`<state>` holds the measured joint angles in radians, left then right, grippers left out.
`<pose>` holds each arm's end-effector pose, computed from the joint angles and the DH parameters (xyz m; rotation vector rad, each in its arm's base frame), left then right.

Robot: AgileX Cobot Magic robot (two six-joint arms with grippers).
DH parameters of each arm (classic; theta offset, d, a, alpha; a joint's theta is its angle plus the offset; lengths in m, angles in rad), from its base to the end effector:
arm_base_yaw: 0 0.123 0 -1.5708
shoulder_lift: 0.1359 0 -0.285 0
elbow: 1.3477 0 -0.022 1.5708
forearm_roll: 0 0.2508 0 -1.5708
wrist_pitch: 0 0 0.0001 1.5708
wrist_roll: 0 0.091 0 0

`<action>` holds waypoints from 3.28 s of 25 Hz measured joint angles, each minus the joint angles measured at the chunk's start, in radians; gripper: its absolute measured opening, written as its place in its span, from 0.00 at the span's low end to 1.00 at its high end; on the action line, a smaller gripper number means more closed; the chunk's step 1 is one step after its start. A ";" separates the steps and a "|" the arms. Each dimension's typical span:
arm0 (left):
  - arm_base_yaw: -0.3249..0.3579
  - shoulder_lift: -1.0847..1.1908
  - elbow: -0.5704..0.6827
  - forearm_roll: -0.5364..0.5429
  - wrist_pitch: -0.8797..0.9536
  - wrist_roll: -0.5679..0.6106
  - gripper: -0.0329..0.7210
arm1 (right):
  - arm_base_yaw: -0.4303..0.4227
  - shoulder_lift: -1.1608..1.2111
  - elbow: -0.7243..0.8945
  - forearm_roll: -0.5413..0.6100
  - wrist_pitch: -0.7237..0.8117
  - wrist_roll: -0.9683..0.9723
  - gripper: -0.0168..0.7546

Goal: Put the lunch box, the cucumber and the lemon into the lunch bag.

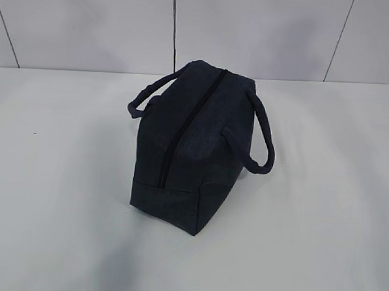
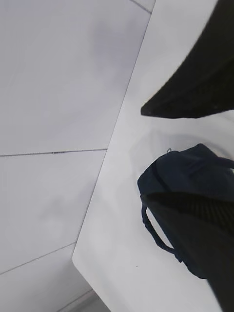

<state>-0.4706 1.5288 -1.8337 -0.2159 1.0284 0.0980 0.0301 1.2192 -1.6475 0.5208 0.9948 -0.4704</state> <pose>0.2799 -0.1611 0.4704 0.6045 2.1410 -0.4725 0.2208 0.0447 0.5109 -0.4671 1.9022 0.3358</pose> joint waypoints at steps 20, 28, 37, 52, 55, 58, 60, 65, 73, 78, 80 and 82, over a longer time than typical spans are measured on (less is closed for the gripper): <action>0.000 -0.689 0.327 -0.010 0.122 0.000 0.40 | 0.000 -0.415 0.049 -0.112 0.279 0.337 0.50; 0.000 -1.051 0.578 0.006 0.150 0.000 0.40 | 0.000 -0.695 0.362 -0.124 0.281 0.356 0.50; 0.000 -1.287 0.771 0.100 0.211 0.000 0.37 | 0.000 -0.996 0.677 -0.180 0.283 0.330 0.50; 0.000 -1.482 1.141 0.158 0.176 0.000 0.37 | 0.000 -1.190 1.043 -0.247 0.283 0.279 0.50; 0.000 -1.482 1.212 0.158 0.150 0.000 0.37 | 0.000 -1.203 1.096 -0.247 0.281 0.275 0.50; 0.000 -1.482 1.267 0.158 0.111 0.002 0.37 | 0.000 -1.207 1.123 -0.247 0.269 0.274 0.50; 0.000 -1.482 1.290 0.152 0.086 0.002 0.36 | 0.000 -1.207 1.124 -0.247 0.248 0.275 0.50; 0.000 -1.492 1.297 0.146 0.075 0.002 0.36 | 0.000 -1.207 1.148 -0.245 0.172 0.273 0.50; 0.000 -1.509 1.308 0.148 0.077 0.002 0.36 | 0.000 -1.207 1.157 -0.247 0.154 0.273 0.50; 0.000 -1.509 1.308 0.150 0.077 0.002 0.36 | 0.000 -1.207 1.157 -0.247 0.153 0.273 0.50; 0.000 -1.509 1.308 0.150 0.077 0.002 0.36 | 0.000 -1.207 1.157 -0.247 0.152 0.273 0.50; 0.000 -1.509 1.308 0.150 0.077 0.002 0.36 | 0.000 -1.209 1.157 -0.247 0.152 0.273 0.50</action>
<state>-0.4706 0.0202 -0.5255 -0.0660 1.1053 0.1001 0.0301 0.0104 -0.4904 0.2739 1.1465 -0.1973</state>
